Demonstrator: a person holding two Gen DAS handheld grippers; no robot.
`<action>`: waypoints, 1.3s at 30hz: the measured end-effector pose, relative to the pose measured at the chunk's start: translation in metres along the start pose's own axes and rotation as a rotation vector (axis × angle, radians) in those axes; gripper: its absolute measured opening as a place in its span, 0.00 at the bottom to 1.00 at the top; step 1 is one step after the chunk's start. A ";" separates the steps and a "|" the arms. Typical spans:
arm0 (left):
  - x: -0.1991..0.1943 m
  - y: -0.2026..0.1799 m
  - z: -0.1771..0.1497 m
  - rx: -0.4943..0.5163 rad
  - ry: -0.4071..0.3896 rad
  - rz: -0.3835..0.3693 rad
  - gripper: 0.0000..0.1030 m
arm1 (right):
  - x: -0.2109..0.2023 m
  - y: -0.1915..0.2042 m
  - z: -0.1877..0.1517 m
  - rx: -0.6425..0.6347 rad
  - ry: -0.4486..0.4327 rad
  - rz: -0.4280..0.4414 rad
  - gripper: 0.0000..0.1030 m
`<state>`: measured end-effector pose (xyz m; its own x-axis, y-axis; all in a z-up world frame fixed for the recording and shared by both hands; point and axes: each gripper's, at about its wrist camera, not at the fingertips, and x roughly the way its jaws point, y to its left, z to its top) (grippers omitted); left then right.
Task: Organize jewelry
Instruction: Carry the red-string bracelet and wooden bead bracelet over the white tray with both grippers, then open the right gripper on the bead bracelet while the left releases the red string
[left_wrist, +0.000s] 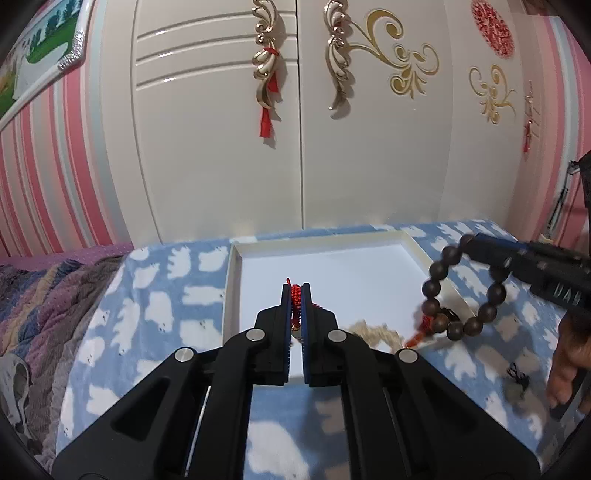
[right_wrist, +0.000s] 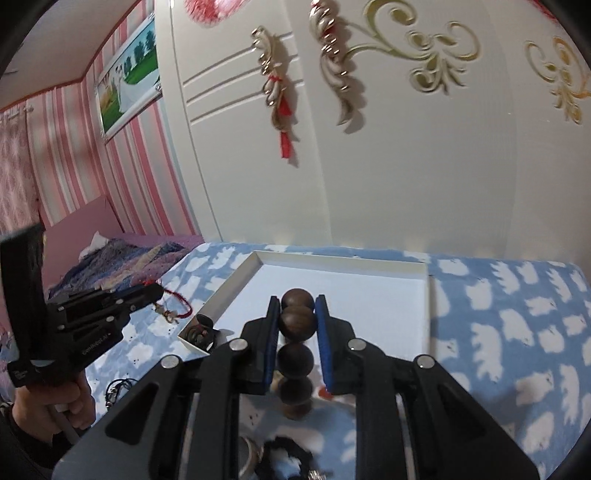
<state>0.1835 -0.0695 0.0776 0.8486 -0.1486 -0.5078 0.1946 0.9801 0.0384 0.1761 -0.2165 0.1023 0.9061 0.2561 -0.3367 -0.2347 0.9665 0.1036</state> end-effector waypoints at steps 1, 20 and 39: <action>0.003 0.000 0.002 0.000 -0.001 0.008 0.02 | 0.006 0.002 0.001 -0.004 0.005 0.000 0.18; 0.109 0.028 -0.049 -0.091 0.183 0.049 0.02 | 0.084 -0.045 -0.047 -0.005 0.196 -0.283 0.18; 0.093 0.011 -0.072 -0.110 0.286 -0.053 0.01 | 0.094 -0.059 -0.067 -0.052 0.267 -0.357 0.19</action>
<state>0.2292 -0.0631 -0.0314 0.6624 -0.1724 -0.7291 0.1676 0.9826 -0.0801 0.2515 -0.2489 0.0016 0.8126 -0.1053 -0.5733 0.0526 0.9928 -0.1078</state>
